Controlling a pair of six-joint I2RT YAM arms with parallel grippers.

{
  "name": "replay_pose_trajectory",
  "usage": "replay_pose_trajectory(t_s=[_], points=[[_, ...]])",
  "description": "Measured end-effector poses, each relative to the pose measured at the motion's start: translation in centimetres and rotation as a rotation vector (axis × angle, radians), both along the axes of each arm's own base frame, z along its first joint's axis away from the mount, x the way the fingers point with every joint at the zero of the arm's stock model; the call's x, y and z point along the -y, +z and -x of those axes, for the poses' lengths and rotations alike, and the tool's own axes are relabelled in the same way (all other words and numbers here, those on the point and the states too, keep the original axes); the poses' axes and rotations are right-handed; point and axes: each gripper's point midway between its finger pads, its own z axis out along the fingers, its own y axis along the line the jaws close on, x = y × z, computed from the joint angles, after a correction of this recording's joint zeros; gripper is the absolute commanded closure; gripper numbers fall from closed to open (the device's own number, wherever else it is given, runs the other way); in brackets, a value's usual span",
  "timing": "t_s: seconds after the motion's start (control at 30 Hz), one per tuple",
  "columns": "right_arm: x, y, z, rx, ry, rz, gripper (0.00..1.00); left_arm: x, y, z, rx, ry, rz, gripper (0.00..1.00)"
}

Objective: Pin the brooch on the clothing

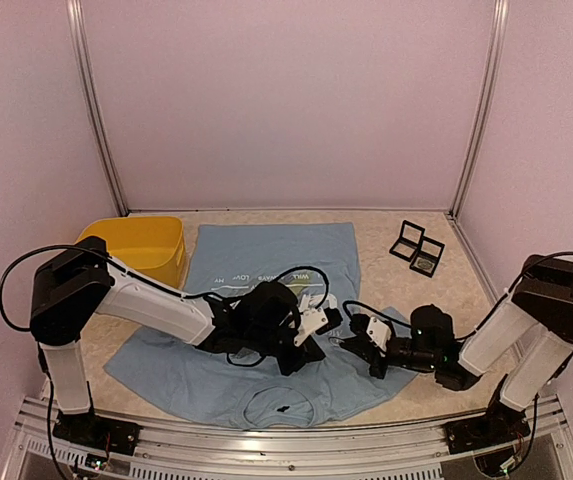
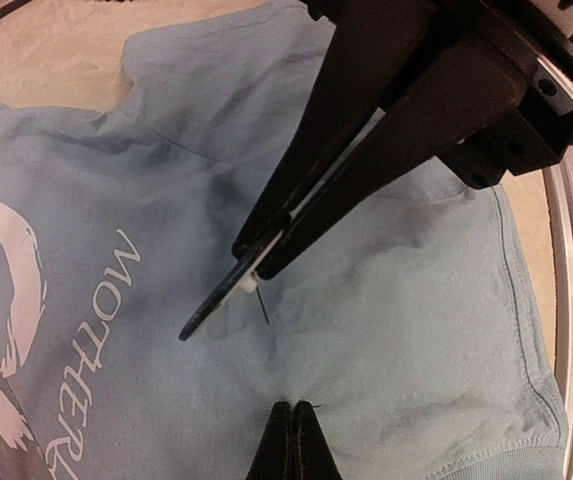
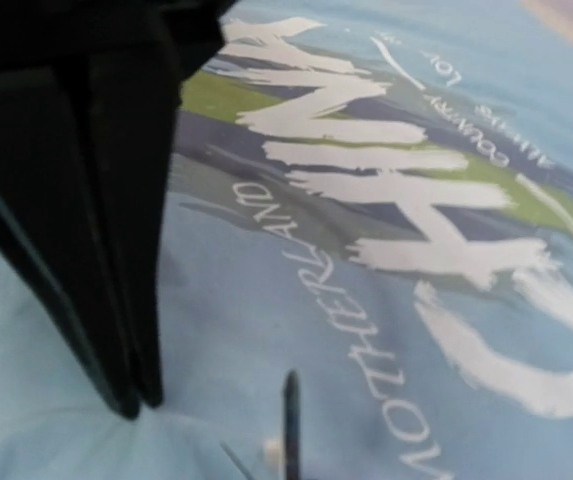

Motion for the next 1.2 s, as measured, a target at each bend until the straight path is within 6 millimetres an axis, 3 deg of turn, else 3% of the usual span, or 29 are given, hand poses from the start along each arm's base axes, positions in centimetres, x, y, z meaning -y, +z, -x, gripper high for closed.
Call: replay_pose_trajectory(t_s=[0.37,0.7,0.73,0.83,0.87,1.1,1.2], points=[[-1.2,-1.8,1.8,0.197,0.074,0.119,1.0,0.0,0.7,0.1,-0.023,-0.014,0.028,1.0],[-1.3,-0.5,2.8,0.179,0.095,0.057,1.0,-0.1,0.8,0.2,-0.051,-0.028,0.039,1.0],[-1.3,-0.3,2.9,0.173,0.099,0.047,1.0,-0.1,0.7,0.3,-0.052,-0.029,0.039,0.98],[-1.5,-0.1,3.2,0.152,0.11,0.027,1.0,-0.2,0.7,0.4,-0.057,-0.032,0.039,0.72],[-1.5,0.0,3.1,0.145,0.109,0.02,1.0,-0.2,0.6,0.5,-0.061,-0.033,0.038,0.68],[-1.7,0.1,3.9,0.091,0.154,-0.017,1.0,-0.7,1.7,0.1,-0.047,-0.038,0.068,0.67],[-1.8,0.2,4.0,0.08,0.167,-0.025,1.0,-1.0,3.0,-0.1,-0.017,-0.048,0.101,0.69]])
